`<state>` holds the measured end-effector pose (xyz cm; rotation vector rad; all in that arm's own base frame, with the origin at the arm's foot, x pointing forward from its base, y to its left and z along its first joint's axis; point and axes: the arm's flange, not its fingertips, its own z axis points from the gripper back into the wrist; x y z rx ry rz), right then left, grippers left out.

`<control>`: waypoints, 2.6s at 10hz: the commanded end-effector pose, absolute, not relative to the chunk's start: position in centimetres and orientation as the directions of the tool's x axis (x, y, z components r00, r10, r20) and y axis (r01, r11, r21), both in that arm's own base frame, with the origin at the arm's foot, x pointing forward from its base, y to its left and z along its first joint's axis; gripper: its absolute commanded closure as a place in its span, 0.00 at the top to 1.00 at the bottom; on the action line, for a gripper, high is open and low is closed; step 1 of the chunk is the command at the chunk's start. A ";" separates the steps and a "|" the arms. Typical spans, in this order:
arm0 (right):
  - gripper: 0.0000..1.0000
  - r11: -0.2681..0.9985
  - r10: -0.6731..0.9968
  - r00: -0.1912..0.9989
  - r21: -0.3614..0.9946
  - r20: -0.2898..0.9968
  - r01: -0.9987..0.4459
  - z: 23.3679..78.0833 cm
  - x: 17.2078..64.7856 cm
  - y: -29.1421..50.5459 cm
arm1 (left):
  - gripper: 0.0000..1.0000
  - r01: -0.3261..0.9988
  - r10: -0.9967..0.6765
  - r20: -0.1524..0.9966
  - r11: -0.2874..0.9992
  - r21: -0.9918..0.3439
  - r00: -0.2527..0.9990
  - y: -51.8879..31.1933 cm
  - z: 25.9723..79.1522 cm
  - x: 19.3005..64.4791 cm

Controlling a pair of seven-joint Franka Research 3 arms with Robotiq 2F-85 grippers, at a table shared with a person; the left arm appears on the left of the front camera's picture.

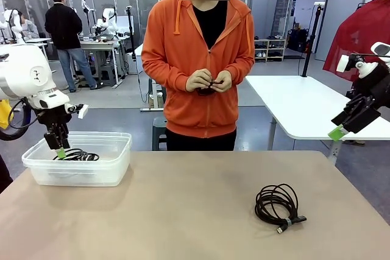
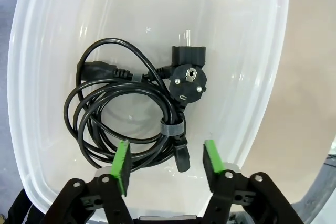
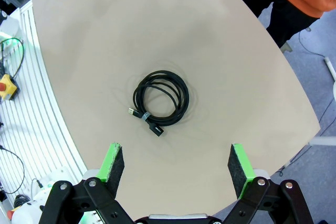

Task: Organize and store the cables.
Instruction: Place the Power Cable into the Organizing box, then place the USB Extension Cable into the Organizing box.

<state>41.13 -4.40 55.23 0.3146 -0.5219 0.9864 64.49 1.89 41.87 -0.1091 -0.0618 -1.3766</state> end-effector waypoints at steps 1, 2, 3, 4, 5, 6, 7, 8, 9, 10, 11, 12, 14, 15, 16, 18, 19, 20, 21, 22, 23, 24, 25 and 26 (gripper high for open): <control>1.00 0.519 0.705 0.441 0.020 0.555 -0.855 55.3 41.1 -4.4 | 0.88 0.973 -0.967 0.115 0.222 -0.070 0.229 1.6 42.2 63.5; 1.00 0.519 0.705 0.441 0.020 0.555 -0.855 55.3 41.1 -4.4 | 1.00 0.968 -0.961 0.118 0.242 -0.068 0.249 1.4 42.4 63.3; 1.00 0.519 0.705 0.441 0.020 0.555 -0.855 55.3 41.1 -4.4 | 1.00 0.968 -0.962 0.116 0.243 -0.056 0.248 1.3 42.6 62.8; 1.00 0.519 0.705 0.441 0.020 0.555 -0.855 55.3 41.1 -4.4 | 1.00 0.965 -0.959 0.108 0.256 -0.061 0.261 1.1 42.8 62.5; 1.00 0.519 0.705 0.441 0.020 0.555 -0.855 55.3 41.1 -4.4 | 1.00 0.966 -0.961 0.098 0.253 -0.057 0.257 1.0 42.9 62.1; 1.00 0.519 0.705 0.441 0.020 0.555 -0.855 55.3 41.1 -4.4 | 1.00 0.972 -0.967 0.107 0.229 -0.050 0.233 1.4 42.5 63.7; 1.00 0.519 0.705 0.441 0.020 0.555 -0.855 55.3 41.1 -4.4 | 1.00 0.972 -0.967 0.107 0.229 -0.050 0.233 1.4 42.5 63.7; 1.00 0.519 0.705 0.441 0.020 0.555 -0.855 55.3 41.1 -4.4 | 1.00 0.972 -0.967 0.107 0.229 -0.050 0.233 1.4 42.5 63.7; 1.00 0.519 0.705 0.441 0.020 0.555 -0.855 55.3 41.1 -4.4 | 1.00 0.972 -0.967 0.107 0.229 -0.050 0.233 1.4 42.5 63.7; 1.00 0.519 0.705 0.441 0.020 0.555 -0.855 55.3 41.1 -4.4 | 1.00 0.972 -0.967 0.107 0.229 -0.050 0.233 1.4 42.5 63.7; 1.00 0.519 0.705 0.441 0.020 0.555 -0.855 55.3 41.1 -4.4 | 1.00 0.972 -0.967 0.107 0.229 -0.050 0.233 1.4 42.5 63.7; 1.00 0.519 0.705 0.441 0.020 0.555 -0.855 55.3 41.1 -4.4 | 1.00 0.972 -0.967 0.107 0.229 -0.050 0.233 1.4 42.5 63.7; 1.00 0.519 0.705 0.441 0.020 0.555 -0.855 55.3 41.1 -4.4 | 1.00 0.972 -0.967 0.107 0.229 -0.050 0.233 1.4 42.5 63.7; 1.00 0.519 0.705 0.441 0.020 0.555 -0.855 55.3 41.1 -4.4 | 1.00 0.972 -0.967 0.107 0.229 -0.050 0.233 1.4 42.5 63.7; 1.00 0.519 0.705 0.441 0.020 0.555 -0.855 55.3 41.1 -4.4 | 1.00 0.971 -0.966 0.106 0.233 -0.055 0.238 1.3 42.4 63.4; 1.00 0.519 0.705 0.441 0.020 0.555 -0.855 55.3 41.1 -4.4 | 1.00 0.967 -0.965 0.080 0.248 -0.052 0.252 2.0 47.8 61.9; 1.00 0.519 0.705 0.441 0.020 0.555 -0.855 55.3 41.1 -4.4 | 1.00 0.955 -0.947 0.128 0.288 -0.072 0.296 2.3 49.8 60.6; 1.00 0.519 0.705 0.441 0.020 0.555 -0.855 55.3 41.1 -4.4 | 1.00 0.940 -0.932 0.123 0.337 -0.056 0.341 2.2 51.4 59.5; 1.00 0.519 0.705 0.441 0.020 0.555 -0.855 55.3 41.1 -4.4 | 1.00 0.930 -0.911 0.186 0.363 -0.061 0.368 1.3 53.2 58.1; 1.00 0.519 0.705 0.441 0.020 0.555 -0.855 55.3 41.1 -4.4 | 1.00 0.918 -0.891 0.225 0.391 -0.060 0.394 0.2 54.4 56.5; 1.00 0.519 0.705 0.441 0.020 0.555 -0.855 55.3 41.1 -4.4 | 1.00 0.908 -0.869 0.275 0.415 -0.048 0.412 -0.8 54.8 55.0; 1.00 0.519 0.705 0.441 0.020 0.555 -0.855 55.3 41.1 -4.4 | 1.00 0.888 -0.830 0.334 0.458 -0.050 0.447 -1.5 55.1 52.7; 1.00 0.519 0.705 0.441 0.020 0.555 -0.855 55.3 41.1 -4.4 | 1.00 0.870 -0.804 0.360 0.491 -0.045 0.473 -2.0 54.7 51.0; 1.00 0.519 0.705 0.441 0.020 0.555 -0.855 55.3 41.1 -4.4 | 1.00 0.845 -0.773 0.388 0.534 -0.030 0.502 -2.3 54.2 49.6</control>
